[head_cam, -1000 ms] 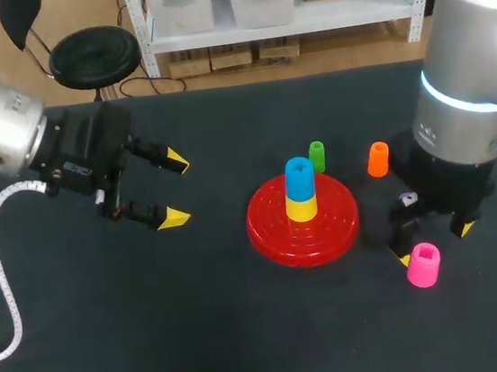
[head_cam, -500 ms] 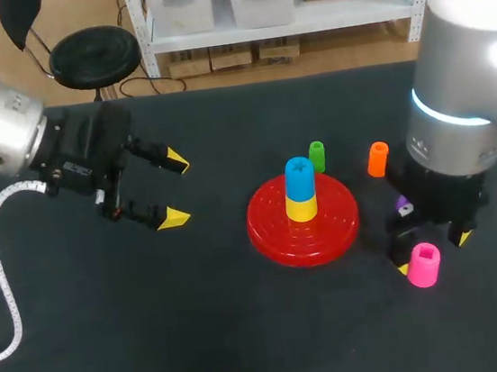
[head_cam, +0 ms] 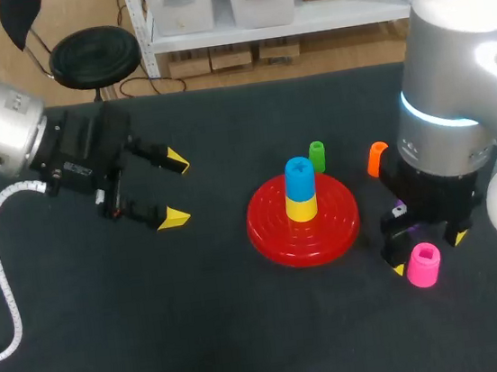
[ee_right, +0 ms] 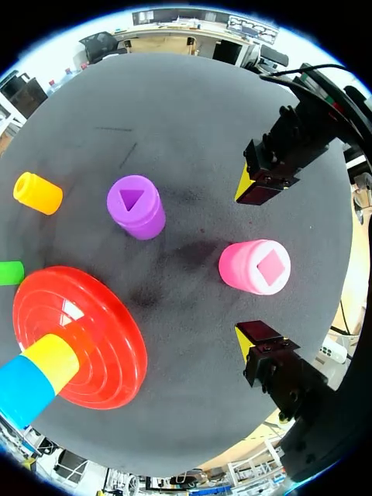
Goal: Pick up and stack the cylinders on the red base in this order: pink,purple,orange,green
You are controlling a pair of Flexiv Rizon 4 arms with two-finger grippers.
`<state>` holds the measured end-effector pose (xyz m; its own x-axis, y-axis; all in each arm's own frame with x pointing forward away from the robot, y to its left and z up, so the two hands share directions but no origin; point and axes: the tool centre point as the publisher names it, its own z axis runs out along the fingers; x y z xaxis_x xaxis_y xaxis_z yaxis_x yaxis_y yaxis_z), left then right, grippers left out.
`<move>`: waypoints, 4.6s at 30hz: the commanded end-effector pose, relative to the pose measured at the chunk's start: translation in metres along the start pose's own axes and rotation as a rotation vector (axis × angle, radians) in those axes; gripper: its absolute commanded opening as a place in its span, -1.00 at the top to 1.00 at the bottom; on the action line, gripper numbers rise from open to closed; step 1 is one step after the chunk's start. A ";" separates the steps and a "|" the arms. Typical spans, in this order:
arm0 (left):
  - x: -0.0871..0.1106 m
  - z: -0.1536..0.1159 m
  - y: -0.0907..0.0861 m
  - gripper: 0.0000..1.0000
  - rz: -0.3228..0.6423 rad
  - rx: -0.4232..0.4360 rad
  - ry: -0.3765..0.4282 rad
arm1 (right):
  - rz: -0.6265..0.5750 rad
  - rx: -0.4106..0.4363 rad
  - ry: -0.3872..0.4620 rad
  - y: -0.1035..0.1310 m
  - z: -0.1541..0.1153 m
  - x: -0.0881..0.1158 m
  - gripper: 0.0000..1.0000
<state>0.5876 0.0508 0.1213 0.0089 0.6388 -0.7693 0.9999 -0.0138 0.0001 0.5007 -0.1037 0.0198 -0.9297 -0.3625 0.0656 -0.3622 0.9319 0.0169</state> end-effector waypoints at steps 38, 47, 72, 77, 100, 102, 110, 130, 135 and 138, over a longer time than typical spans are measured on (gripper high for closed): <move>0.001 0.001 0.000 -1.00 0.002 -0.002 -0.002 | 0.044 -0.033 -0.025 -0.006 -0.001 0.006 1.00; 0.001 0.001 0.000 -1.00 0.002 -0.002 -0.002 | 0.010 0.095 -0.138 -0.026 -0.062 -0.010 1.00; 0.001 0.001 0.000 -1.00 0.002 -0.002 -0.002 | -0.374 0.131 -0.180 0.024 -0.177 -0.106 1.00; 0.001 0.001 0.000 -1.00 0.002 -0.002 -0.002 | -0.418 0.130 -0.135 0.039 -0.173 -0.115 1.00; 0.001 0.001 0.000 -1.00 0.002 -0.002 -0.002 | -0.515 0.113 -0.036 0.074 -0.151 -0.154 1.00; 0.001 0.001 0.000 -1.00 0.002 -0.002 -0.002 | -0.517 0.103 -0.033 0.074 -0.150 -0.156 1.00; 0.001 0.001 0.000 -1.00 0.002 -0.002 -0.002 | -0.529 0.100 -0.024 0.078 -0.139 -0.166 1.00; 0.001 0.001 0.000 -1.00 0.002 -0.002 -0.002 | -0.523 0.072 -0.031 0.081 -0.130 -0.170 1.00; 0.001 0.001 0.000 -1.00 0.002 -0.002 -0.002 | -0.526 0.083 -0.024 0.081 -0.127 -0.168 1.00; 0.001 0.001 0.000 -1.00 0.002 -0.002 -0.002 | -0.530 0.086 -0.018 0.081 -0.126 -0.167 1.00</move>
<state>0.5876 0.0508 0.1213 0.0089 0.6388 -0.7693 0.9999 -0.0137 0.0002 0.6371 0.0336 0.1378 -0.6188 -0.7837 0.0545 -0.7856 0.6178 -0.0356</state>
